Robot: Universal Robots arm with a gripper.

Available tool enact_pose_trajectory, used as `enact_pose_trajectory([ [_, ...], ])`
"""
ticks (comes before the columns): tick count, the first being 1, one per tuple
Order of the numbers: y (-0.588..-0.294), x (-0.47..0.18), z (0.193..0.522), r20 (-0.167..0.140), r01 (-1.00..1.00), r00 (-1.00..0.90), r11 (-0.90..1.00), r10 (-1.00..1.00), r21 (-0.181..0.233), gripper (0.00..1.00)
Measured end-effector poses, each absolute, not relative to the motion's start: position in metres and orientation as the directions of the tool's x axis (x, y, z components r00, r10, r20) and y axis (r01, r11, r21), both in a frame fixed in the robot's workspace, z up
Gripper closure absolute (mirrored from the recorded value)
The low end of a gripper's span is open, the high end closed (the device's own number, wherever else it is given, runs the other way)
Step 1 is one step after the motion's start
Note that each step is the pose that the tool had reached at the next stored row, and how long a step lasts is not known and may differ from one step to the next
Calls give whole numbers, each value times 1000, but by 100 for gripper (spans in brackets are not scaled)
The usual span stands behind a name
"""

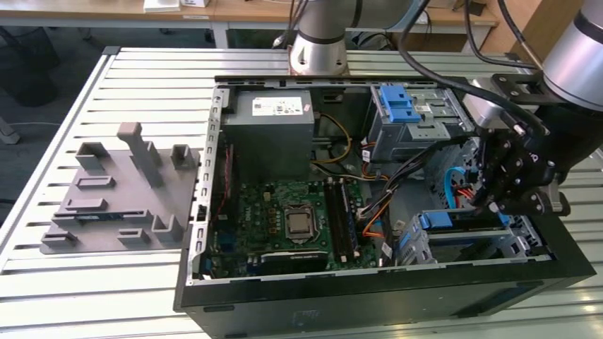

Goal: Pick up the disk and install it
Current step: 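Insert the first disk wire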

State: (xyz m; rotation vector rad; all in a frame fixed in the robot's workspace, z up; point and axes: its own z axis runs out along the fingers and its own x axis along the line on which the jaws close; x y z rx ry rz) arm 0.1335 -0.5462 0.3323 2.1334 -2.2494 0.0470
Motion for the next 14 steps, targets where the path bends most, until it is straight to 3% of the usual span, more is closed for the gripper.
enact_pose_trajectory([
  [6, -546, 134, 338, 51, -999, -53, 53, -997, 6, 76],
  [10, -546, 134, 338, 51, -999, -53, 53, -997, 6, 89],
  [14, -546, 134, 338, 51, -999, -53, 53, -997, 6, 89],
])
